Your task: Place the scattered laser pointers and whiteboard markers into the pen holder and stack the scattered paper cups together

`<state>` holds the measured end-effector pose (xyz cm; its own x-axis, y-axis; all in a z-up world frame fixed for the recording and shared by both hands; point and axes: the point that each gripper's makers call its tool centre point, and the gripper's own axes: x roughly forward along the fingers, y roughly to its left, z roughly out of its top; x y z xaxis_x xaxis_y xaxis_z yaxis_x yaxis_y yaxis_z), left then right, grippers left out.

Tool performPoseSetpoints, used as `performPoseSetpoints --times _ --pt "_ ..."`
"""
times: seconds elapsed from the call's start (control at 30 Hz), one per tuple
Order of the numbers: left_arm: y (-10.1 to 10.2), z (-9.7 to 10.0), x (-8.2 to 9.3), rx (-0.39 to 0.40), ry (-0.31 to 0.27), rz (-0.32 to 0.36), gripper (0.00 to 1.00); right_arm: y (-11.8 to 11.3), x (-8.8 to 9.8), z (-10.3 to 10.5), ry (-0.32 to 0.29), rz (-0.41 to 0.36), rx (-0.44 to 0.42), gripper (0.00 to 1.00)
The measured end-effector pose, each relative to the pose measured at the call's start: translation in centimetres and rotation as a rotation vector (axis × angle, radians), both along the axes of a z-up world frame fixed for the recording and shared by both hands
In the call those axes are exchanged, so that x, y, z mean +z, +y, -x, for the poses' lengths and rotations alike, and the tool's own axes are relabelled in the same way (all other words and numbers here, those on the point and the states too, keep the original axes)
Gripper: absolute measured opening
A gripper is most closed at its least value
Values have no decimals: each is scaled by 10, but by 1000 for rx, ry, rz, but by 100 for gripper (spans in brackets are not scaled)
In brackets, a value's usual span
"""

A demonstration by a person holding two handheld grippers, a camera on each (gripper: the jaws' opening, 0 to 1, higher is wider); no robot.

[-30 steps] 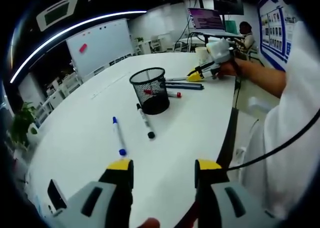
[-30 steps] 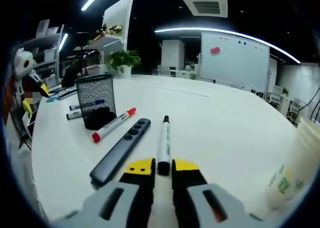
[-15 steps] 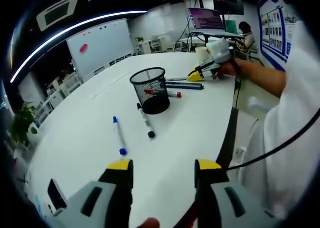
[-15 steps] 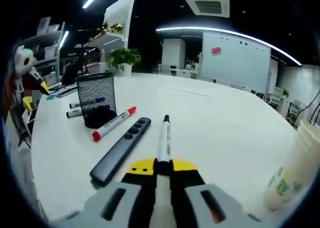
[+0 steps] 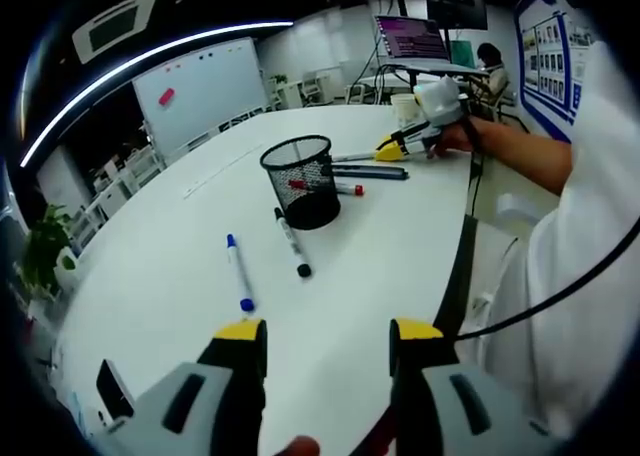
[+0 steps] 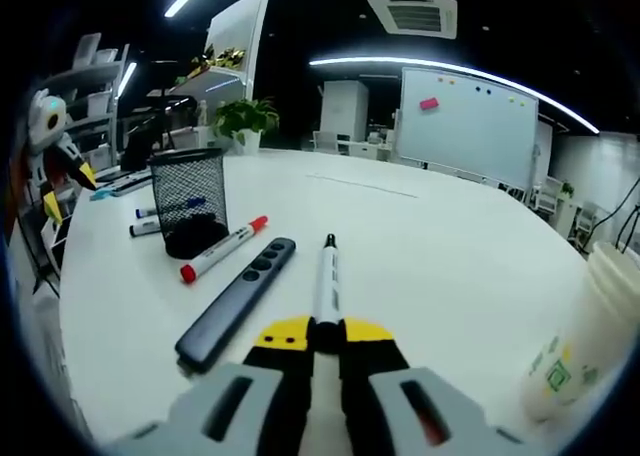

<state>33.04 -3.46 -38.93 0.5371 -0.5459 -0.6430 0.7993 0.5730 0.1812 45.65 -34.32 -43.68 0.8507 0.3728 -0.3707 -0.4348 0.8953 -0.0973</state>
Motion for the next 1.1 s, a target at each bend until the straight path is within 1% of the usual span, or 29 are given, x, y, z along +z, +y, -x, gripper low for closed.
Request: performPoseSetpoints --times 0.07,0.3,0.37,0.43,0.53,0.73,0.97,1.1 --pt "0 0 0 0 1 0 50 2 0 2 12 -16 7 10" --pt "-1 0 1 -4 0 -4 50 2 2 2 6 -27 0 10" --pt "0 0 1 -3 -1 -5 50 0 6 1 -11 -26 -15 10" --pt "0 0 1 -3 -1 -4 50 -5 10 1 -22 -50 -19 9" --pt "-1 0 0 -3 0 -8 50 -7 14 0 -36 -55 -29 9" --pt "-2 1 -1 -5 3 -7 50 -3 16 2 -45 -58 -28 9" --pt "-1 0 -1 -3 2 -14 50 1 27 4 -75 -64 -22 9" --pt "-1 0 -2 -1 3 -12 50 1 30 3 -84 -84 -27 9"
